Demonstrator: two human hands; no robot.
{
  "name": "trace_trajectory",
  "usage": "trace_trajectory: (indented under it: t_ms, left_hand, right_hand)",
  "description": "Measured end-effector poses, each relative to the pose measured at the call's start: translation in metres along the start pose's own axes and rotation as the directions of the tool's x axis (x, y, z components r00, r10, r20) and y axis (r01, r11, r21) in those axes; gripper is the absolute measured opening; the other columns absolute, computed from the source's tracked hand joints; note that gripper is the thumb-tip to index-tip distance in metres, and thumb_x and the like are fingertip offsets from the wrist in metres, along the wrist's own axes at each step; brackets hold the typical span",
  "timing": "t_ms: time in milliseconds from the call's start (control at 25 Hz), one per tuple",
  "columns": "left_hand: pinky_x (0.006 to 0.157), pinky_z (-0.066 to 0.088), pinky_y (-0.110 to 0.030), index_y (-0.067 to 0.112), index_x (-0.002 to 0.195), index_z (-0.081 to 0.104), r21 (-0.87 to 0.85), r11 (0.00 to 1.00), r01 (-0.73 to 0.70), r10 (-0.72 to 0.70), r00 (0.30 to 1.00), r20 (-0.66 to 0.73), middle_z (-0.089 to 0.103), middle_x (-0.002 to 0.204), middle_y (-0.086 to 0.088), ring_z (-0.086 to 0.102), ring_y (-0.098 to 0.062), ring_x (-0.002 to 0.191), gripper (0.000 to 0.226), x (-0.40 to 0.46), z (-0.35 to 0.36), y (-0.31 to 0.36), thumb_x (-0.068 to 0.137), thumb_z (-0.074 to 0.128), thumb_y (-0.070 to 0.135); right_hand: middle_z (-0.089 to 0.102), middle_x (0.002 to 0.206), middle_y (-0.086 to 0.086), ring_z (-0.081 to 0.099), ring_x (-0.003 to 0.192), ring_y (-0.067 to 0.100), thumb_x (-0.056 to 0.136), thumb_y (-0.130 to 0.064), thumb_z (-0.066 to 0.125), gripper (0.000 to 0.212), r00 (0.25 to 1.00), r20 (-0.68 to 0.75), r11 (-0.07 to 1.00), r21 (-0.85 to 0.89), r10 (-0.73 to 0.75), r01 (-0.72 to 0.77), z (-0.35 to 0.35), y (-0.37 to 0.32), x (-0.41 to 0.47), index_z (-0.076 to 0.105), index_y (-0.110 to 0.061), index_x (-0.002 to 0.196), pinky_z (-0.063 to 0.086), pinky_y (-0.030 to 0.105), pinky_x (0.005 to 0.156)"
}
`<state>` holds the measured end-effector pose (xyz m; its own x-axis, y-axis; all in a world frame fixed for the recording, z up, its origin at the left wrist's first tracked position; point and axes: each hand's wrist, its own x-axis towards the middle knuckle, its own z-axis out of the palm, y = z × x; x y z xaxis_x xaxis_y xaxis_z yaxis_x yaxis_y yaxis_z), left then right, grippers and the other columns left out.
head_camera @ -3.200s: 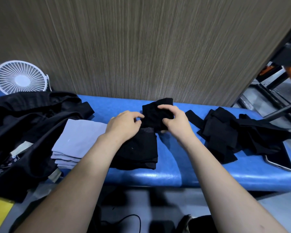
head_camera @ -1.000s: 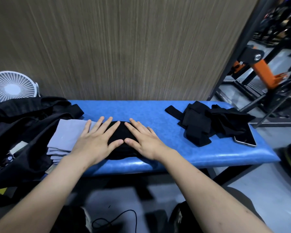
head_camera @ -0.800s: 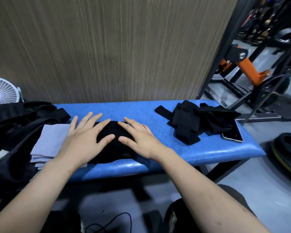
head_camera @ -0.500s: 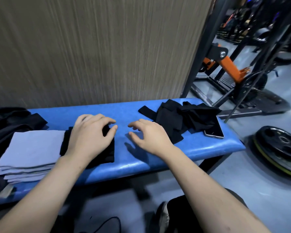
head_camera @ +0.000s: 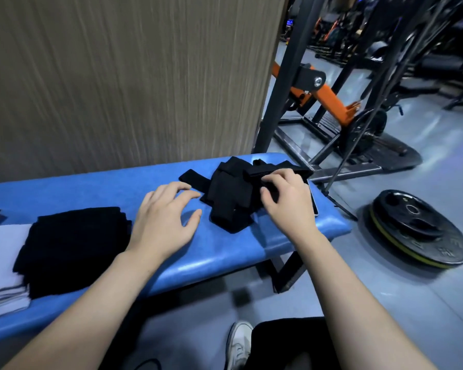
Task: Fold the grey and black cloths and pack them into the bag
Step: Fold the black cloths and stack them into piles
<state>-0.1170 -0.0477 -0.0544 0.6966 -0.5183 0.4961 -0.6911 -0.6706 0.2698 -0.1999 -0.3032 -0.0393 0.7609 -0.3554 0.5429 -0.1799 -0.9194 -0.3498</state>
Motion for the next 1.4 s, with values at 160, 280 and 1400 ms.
trace_trajectory:
  t_ms: [160,280,1400]
  left_hand:
    - [0.099,0.034,-0.031,0.031,0.120,0.065,-0.006,1.000,-0.019,0.019,0.998,0.056,0.055,0.125,0.011,0.052,-0.014,0.112,0.041,0.004,0.020,0.014,0.088,0.046,0.047]
    - [0.098,0.034,-0.030,0.030,0.119,0.065,-0.017,1.000,-0.026,0.028,0.997,0.068,0.055,0.124,0.013,0.051,-0.014,0.111,0.038,0.007,0.028,0.020,0.088,0.049,0.046]
    - [0.090,0.037,-0.027,0.031,0.126,0.057,-0.208,0.978,0.024,-0.019,1.000,0.025,0.056,0.118,0.017,0.056,-0.010,0.102,0.034,0.015,0.021,0.033,0.093,0.057,0.037]
  right_hand:
    - [0.054,0.134,-0.007,0.044,0.128,0.019,0.094,-0.034,0.059,0.027,0.972,0.138,0.979,-0.097,0.190,-0.177,-0.006,0.037,0.002,0.072,-0.020,0.113,0.028,0.037,0.103]
    - [0.054,0.129,-0.009,0.044,0.123,0.020,0.091,-0.031,0.063,0.019,0.947,0.253,0.977,-0.130,0.196,-0.168,-0.005,0.048,0.000,0.071,-0.022,0.105,0.028,0.034,0.097]
    - [0.068,0.084,-0.020,0.074,0.079,0.015,0.100,-0.016,0.052,0.015,0.933,-0.197,0.737,0.669,0.302,-0.097,-0.019,-0.036,0.010,0.057,-0.029,0.099,0.057,0.052,0.077]
